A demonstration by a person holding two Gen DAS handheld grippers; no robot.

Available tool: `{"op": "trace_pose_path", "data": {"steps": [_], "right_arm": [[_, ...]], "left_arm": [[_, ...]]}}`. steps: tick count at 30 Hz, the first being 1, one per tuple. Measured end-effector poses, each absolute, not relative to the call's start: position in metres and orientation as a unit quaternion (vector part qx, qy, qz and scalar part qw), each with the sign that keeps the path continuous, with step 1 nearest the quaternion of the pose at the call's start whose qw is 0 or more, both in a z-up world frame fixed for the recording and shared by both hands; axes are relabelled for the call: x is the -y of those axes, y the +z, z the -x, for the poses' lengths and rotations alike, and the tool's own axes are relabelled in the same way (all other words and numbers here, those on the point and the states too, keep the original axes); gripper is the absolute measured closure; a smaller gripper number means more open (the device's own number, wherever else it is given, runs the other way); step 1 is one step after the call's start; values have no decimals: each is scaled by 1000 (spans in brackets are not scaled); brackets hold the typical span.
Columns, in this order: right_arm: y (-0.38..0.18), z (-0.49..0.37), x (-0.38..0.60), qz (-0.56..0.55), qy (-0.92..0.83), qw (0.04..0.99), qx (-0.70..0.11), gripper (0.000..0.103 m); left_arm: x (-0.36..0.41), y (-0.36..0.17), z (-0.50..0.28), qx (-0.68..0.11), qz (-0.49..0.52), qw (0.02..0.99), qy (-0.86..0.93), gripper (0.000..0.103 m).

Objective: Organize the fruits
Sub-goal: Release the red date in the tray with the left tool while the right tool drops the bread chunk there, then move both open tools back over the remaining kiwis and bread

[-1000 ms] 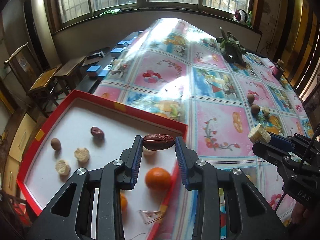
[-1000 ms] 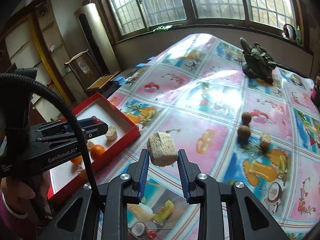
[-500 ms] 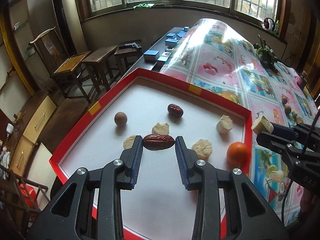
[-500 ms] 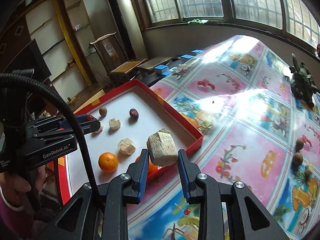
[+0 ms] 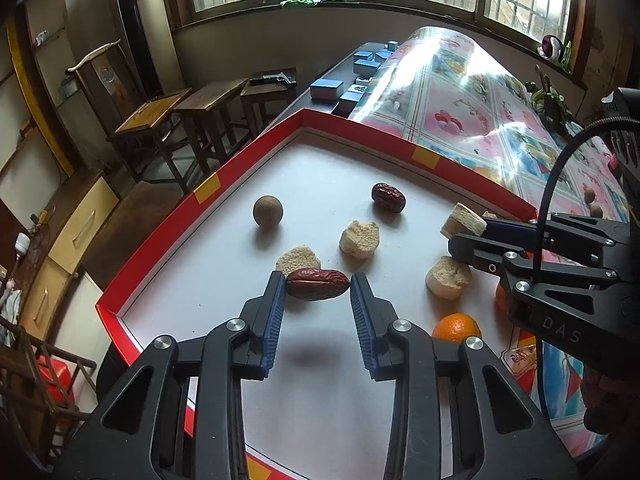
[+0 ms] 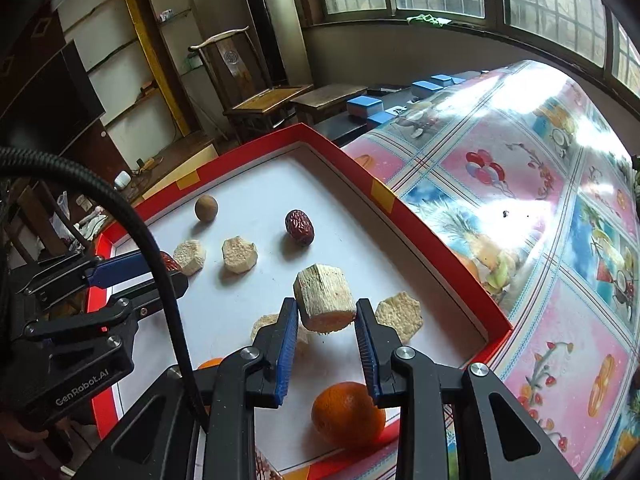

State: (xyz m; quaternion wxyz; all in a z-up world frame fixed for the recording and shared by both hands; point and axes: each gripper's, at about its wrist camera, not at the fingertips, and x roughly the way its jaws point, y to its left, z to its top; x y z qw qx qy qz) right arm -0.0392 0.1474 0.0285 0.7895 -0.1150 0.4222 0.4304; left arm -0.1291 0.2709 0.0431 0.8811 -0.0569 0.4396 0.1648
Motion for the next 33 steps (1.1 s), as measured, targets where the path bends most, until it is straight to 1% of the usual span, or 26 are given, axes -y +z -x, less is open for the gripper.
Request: {"op": "trace_pose_path", "data": {"steps": [7, 12, 14, 16, 17, 18, 21, 33], "right_arm": [[24, 34, -157, 113, 426, 792, -422, 75], [29, 41, -153, 118, 426, 794, -417, 73], [33, 42, -149, 113, 427, 796, -413, 72], [39, 44, -141, 105, 428, 799, -409, 72], [42, 46, -137, 103, 428, 801, -405, 72], [45, 48, -133, 101, 427, 803, -402, 70], [52, 49, -116, 92, 423, 810, -395, 66], [60, 50, -32, 55, 370, 840, -393, 64]], "left_arm": [[-273, 37, 126, -444, 63, 877, 174, 70], [-274, 38, 125, -441, 67, 875, 187, 69], [-274, 39, 125, -441, 69, 875, 190, 64], [-273, 41, 125, -436, 74, 877, 191, 43], [-272, 44, 126, -430, 76, 879, 192, 39], [-270, 46, 126, -425, 75, 881, 195, 38], [-262, 53, 124, -418, 69, 884, 196, 38], [-191, 70, 95, -407, 49, 902, 137, 38]]}}
